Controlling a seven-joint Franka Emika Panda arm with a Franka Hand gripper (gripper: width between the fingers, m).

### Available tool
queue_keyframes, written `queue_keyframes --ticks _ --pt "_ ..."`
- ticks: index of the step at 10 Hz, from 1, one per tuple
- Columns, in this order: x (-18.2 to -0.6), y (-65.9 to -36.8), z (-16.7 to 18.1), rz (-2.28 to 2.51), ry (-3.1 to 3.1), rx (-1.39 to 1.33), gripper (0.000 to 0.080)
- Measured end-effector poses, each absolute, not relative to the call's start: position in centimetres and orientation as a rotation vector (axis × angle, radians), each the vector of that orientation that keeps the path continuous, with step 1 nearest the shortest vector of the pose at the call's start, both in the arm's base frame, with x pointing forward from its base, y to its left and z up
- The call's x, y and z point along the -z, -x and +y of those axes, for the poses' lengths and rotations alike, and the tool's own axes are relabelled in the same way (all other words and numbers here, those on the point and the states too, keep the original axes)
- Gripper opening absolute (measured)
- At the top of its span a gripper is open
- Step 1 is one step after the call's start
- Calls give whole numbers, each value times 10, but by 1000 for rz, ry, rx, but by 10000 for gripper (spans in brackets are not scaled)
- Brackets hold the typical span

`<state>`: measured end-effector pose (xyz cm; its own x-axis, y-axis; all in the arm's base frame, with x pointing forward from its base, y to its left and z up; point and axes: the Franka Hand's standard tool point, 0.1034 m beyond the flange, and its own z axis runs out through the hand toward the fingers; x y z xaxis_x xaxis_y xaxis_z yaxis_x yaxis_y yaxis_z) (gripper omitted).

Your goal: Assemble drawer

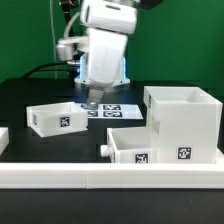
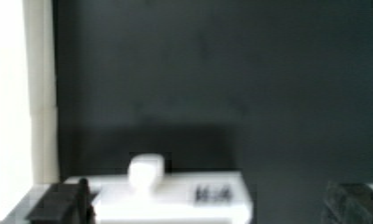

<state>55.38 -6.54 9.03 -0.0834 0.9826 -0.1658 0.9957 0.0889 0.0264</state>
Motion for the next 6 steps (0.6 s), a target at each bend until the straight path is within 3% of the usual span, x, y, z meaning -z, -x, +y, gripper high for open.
queue_keyframes --ticks 4,6 --pt "-88 -552 -84 2268 -2046 81 649" --pt "-71 -554 -96 2376 -2022 38 649"
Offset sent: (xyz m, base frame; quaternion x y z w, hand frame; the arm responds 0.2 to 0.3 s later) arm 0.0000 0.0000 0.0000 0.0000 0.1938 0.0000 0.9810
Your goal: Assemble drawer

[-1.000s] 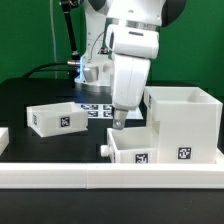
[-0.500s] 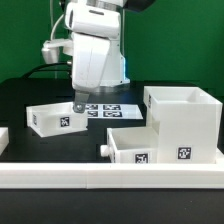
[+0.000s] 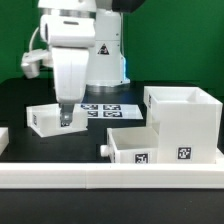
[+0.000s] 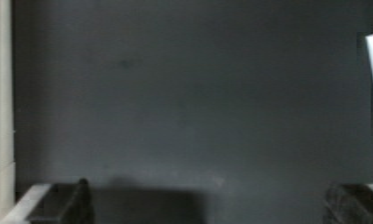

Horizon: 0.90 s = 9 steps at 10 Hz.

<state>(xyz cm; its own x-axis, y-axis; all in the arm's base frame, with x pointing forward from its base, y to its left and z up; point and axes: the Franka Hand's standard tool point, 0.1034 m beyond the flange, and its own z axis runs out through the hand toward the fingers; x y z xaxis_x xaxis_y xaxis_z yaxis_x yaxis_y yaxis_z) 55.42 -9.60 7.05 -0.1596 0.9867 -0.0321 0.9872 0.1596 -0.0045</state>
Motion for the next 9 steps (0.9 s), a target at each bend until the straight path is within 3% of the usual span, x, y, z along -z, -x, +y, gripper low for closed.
queue_keyframes --ticks 6,9 --pt "-38 -538 -105 2547 -2115 -50 649" --pt "-24 -545 -76 2548 -2171 -55 649"
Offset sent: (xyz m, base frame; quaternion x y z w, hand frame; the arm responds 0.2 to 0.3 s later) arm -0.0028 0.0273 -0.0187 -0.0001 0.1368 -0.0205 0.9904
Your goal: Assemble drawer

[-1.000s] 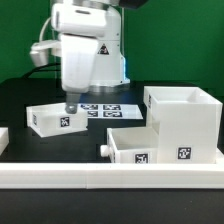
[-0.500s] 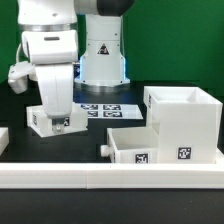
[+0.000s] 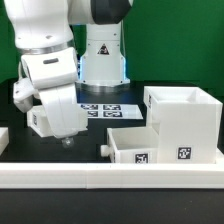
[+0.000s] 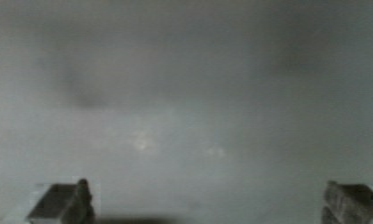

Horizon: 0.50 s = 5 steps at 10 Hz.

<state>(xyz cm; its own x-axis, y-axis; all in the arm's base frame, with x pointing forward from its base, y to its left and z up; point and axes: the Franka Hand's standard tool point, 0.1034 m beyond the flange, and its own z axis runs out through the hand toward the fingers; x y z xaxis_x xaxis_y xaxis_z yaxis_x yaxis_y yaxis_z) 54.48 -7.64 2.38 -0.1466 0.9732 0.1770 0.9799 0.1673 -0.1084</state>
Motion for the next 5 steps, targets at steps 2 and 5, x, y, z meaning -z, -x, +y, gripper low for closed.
queue_keyframes --ticks 2,5 --pt "-26 -558 -52 -2198 1942 60 649" --pt "-29 -563 -39 -2155 1983 60 649"
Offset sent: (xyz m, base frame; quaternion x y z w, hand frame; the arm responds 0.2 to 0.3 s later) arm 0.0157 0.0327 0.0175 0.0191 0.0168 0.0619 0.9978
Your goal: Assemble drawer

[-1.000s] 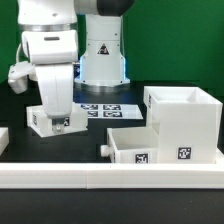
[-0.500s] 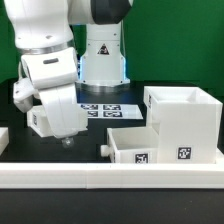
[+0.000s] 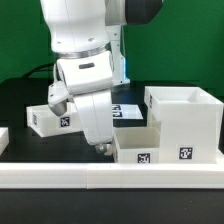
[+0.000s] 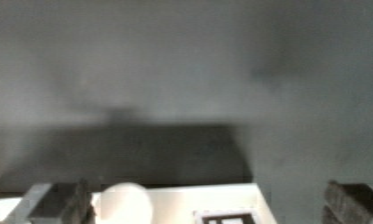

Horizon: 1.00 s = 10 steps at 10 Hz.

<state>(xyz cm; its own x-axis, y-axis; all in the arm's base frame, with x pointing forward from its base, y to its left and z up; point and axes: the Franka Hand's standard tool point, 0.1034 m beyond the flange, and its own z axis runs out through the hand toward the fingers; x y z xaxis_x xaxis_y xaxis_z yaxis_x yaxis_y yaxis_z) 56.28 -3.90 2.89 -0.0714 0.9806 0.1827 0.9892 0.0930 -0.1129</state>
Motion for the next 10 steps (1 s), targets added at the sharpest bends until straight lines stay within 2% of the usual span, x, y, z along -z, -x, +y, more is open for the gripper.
queue_keyframes --ticks 3,5,10 --pt "-28 -561 -39 -2151 1984 58 649" --pt "-19 -557 -24 -2154 1956 63 649" --pt "-23 -564 8 -2169 1922 97 649"
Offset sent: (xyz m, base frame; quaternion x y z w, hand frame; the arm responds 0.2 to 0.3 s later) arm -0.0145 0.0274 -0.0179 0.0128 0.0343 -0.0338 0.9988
